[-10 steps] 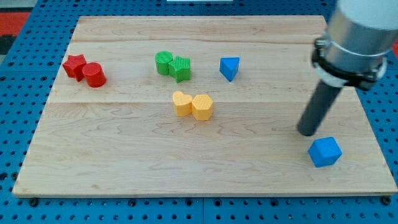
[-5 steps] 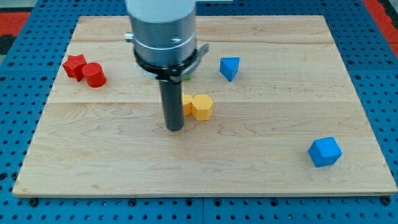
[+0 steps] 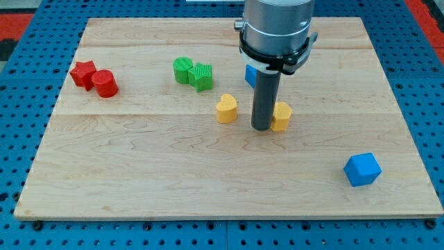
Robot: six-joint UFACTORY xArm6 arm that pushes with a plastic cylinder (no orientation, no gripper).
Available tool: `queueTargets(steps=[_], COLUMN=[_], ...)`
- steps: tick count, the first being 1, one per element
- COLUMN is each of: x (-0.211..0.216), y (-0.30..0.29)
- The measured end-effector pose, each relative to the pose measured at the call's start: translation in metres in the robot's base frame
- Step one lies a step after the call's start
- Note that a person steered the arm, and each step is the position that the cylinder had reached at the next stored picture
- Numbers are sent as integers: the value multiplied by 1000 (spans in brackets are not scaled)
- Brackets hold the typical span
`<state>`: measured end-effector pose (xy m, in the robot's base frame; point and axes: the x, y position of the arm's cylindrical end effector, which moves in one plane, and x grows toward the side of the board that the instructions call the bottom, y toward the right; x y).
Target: Move the yellow blocks to the top side of the blue cube
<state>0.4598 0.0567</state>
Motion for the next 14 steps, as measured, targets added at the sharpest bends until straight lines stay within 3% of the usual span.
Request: queueTargets(steps=[1, 3, 5, 6, 7, 9, 11, 12, 14], x=[-21, 7, -5, -8, 10, -13, -32, -62, -34], y=[18, 63, 114, 104, 48, -100, -159, -173, -80])
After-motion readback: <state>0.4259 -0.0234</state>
